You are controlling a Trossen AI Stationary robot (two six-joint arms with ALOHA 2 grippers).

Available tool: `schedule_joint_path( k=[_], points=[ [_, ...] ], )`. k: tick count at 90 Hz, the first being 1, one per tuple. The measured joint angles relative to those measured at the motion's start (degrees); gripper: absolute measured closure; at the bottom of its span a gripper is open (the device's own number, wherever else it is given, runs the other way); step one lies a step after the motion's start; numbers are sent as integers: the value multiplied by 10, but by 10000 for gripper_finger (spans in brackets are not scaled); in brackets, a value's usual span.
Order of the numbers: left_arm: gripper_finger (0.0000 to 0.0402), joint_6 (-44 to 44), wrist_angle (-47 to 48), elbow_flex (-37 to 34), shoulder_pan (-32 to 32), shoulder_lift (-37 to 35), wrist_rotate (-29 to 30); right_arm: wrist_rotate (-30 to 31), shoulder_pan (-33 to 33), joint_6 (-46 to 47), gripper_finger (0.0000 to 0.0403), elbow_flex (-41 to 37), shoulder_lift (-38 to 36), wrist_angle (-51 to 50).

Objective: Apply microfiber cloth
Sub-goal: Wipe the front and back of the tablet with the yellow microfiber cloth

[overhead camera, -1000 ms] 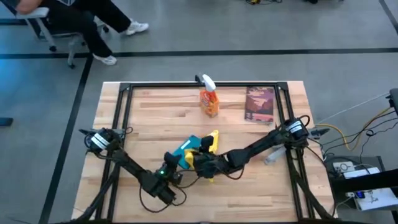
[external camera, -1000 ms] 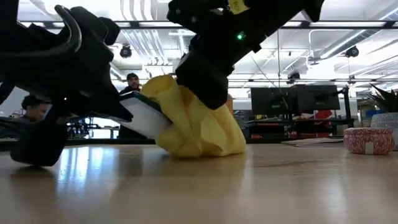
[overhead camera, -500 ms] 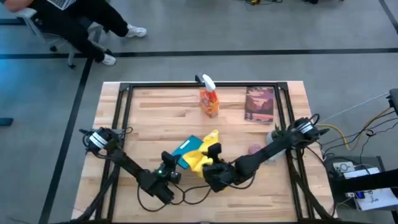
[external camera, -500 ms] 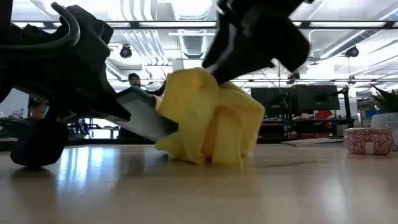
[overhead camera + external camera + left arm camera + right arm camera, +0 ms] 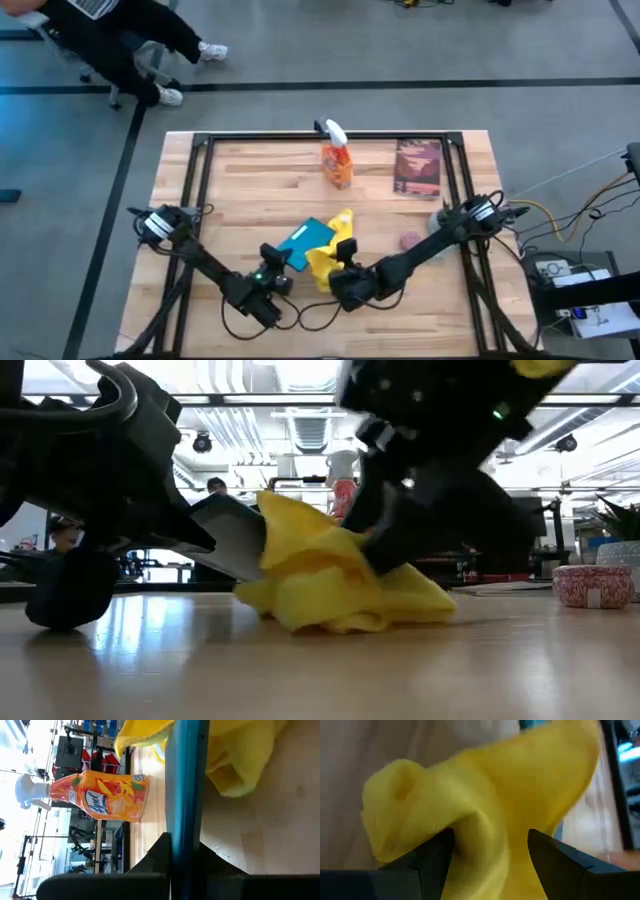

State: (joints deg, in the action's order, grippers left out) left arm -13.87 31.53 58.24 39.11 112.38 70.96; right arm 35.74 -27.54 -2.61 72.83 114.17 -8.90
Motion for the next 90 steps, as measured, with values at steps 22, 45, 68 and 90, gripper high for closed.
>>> schedule_joint_path(
  k=[22, 45, 68, 90],
  points=[
    [392, -8, -17, -2, -9, 1, 25, -94, -8, -53, 151, 53, -21, 34],
    [392, -9, -31, -3, -9, 3, 48, 81, -17, -82, 166, 78, -87, -177],
    [392, 42, -90, -2, -12, 3, 85, 76, 29, -54, 198, 11, -76, -208],
    [392, 81, -105, -2, -12, 3, 78, 180, 32, -170, 219, -13, -38, -117]
  ],
)
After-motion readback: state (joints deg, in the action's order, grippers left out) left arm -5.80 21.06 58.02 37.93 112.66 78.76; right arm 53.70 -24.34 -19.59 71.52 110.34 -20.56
